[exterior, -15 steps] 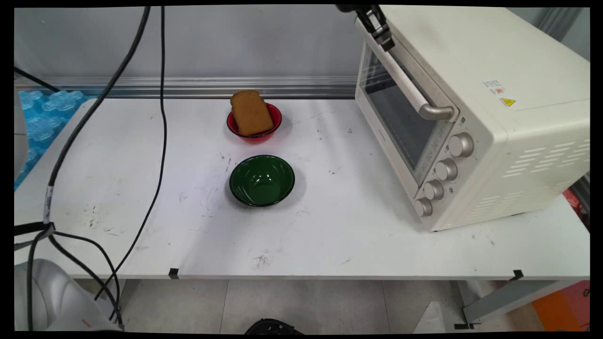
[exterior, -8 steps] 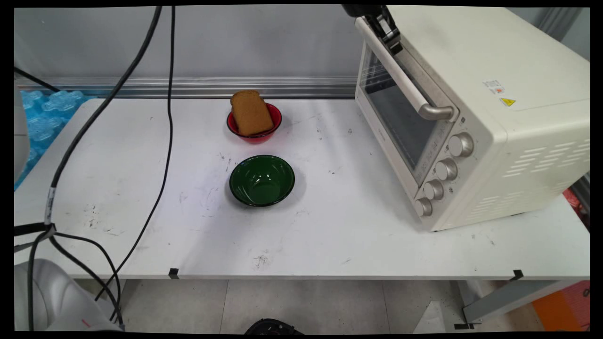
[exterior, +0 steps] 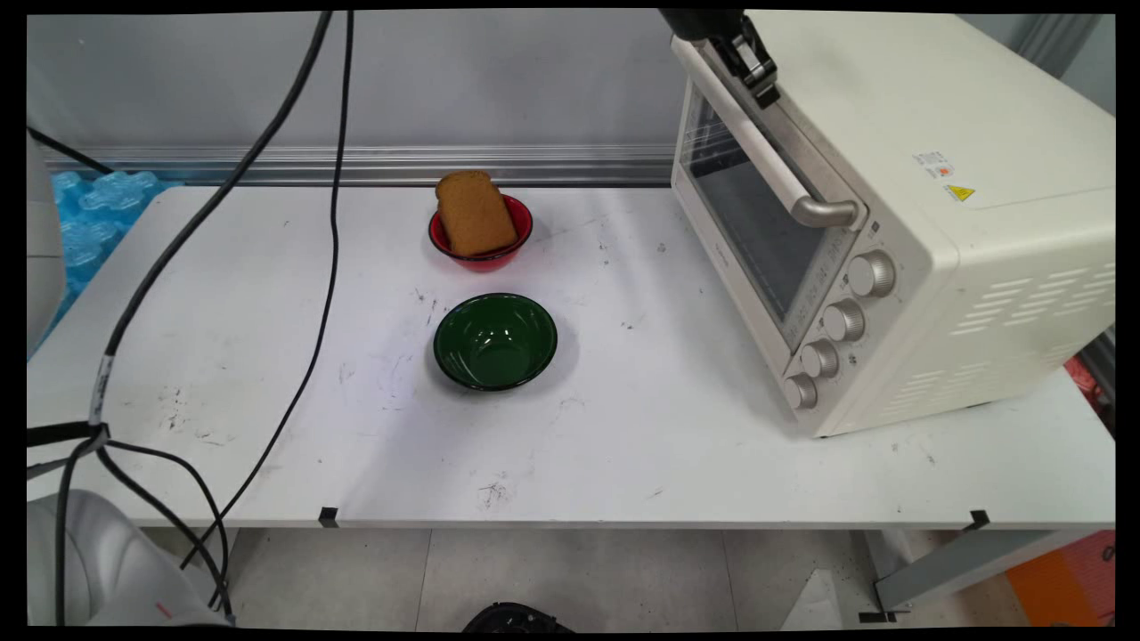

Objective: Open the oven

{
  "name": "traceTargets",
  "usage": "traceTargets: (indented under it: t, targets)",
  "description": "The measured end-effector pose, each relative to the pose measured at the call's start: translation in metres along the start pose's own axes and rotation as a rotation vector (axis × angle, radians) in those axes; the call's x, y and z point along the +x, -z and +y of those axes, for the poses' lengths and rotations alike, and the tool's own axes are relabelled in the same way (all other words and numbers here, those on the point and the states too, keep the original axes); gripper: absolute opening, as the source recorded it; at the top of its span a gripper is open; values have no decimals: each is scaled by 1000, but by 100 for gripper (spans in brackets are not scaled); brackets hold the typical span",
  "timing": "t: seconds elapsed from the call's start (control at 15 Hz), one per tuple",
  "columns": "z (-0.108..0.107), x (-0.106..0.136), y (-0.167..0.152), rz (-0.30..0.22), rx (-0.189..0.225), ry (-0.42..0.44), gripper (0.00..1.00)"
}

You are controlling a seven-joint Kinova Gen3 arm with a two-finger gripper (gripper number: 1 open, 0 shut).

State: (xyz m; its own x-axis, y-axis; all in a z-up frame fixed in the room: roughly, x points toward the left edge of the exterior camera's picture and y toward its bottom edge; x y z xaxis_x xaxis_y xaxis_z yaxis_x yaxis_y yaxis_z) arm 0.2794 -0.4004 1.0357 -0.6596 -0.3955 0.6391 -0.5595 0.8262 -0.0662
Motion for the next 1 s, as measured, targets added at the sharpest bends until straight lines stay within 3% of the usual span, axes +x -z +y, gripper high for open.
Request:
traceTargets:
  t: [1.0]
  targets:
    - [-6, -14, -33, 16, -13, 0, 0]
